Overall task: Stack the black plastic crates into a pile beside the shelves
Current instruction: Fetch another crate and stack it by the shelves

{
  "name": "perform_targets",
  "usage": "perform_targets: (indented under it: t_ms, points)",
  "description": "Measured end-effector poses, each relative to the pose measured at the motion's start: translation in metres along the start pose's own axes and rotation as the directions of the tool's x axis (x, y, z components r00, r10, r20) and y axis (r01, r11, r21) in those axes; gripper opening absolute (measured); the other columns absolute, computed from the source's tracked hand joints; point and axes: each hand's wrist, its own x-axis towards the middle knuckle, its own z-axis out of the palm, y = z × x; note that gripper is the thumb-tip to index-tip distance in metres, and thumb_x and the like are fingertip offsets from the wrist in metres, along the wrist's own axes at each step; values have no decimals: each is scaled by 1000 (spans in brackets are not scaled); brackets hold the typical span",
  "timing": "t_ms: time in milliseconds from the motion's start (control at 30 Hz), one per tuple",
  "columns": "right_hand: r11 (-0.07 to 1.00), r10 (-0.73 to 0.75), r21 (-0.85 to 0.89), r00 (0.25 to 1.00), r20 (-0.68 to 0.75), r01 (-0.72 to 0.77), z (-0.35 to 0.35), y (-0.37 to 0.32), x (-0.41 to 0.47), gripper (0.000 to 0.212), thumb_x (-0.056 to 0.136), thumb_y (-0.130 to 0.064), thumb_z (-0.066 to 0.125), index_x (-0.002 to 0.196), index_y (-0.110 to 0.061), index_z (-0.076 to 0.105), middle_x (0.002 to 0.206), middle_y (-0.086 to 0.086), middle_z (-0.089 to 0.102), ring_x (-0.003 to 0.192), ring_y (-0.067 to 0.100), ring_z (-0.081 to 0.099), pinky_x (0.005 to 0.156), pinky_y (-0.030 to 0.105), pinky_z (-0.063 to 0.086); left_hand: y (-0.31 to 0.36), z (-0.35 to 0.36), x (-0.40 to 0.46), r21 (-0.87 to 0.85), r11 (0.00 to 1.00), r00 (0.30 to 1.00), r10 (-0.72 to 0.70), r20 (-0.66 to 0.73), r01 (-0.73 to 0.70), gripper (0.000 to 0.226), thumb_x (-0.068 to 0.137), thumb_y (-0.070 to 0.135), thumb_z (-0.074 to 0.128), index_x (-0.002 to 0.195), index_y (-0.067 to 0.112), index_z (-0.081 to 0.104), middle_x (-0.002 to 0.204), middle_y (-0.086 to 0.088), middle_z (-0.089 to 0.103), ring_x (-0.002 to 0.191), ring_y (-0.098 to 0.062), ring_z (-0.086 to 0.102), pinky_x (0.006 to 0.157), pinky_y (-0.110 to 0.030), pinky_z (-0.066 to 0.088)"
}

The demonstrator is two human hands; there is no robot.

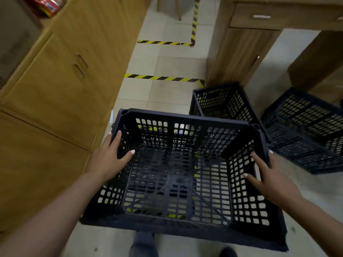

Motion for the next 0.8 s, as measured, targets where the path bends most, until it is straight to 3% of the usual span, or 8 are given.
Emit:
perform_targets:
  t_ms: [133, 300, 467, 700, 800]
  points:
    - [1000, 19, 1, 999, -38, -19, 2, -48, 14, 75, 88, -62, 46, 149, -38, 10, 161, 2, -10, 103, 30, 63, 63, 32, 47, -39, -6, 41, -59, 998, 999, 21, 44, -18, 84, 85, 67, 41, 153, 33, 5, 162, -4, 4, 129, -39, 43, 103, -47, 38]
    - [998, 42, 37, 999, -28, -40, 14, -97, 35, 75, 89, -59, 47, 150, -36, 10, 160, 3, -10, 109, 32, 60, 71, 36, 48, -76, -12, 82, -50, 998, 995, 50, 88, -46, 84, 85, 68, 42, 153, 33, 7, 162, -5, 0, 128, -42, 42, 103, -49, 40]
    - [996, 64, 71, 997, -39, -61, 28, -130, 54, 74, 90, -56, 48, 150, -36, 11, 160, 3, -11, 131, 30, 44, 84, 39, 49, -102, -8, 120, -43, 997, 990, 65, 125, -60, 84, 85, 68, 41, 153, 32, 7, 161, -6, -4, 135, -43, 32, 106, -49, 35]
    - [991, 94, 96, 994, -58, -89, 44, -152, 71, 73, 89, -55, 50, 150, -36, 14, 160, 1, -11, 126, 32, 48, 83, 40, 49, -119, 3, 144, -77, 996, 983, 63, 171, -50, 84, 86, 66, 42, 153, 31, 6, 161, -2, -8, 138, -41, 27, 106, -49, 35]
    - [990, 104, 98, 994, -43, -99, 52, -155, 71, 72, 90, -53, 50, 150, -36, 14, 160, 0, -13, 116, 34, 56, 79, 40, 50, -122, 7, 143, -73, 996, 984, 60, 170, -48, 84, 87, 64, 43, 153, 29, 6, 161, -2, -9, 137, -40, 30, 102, -48, 38]
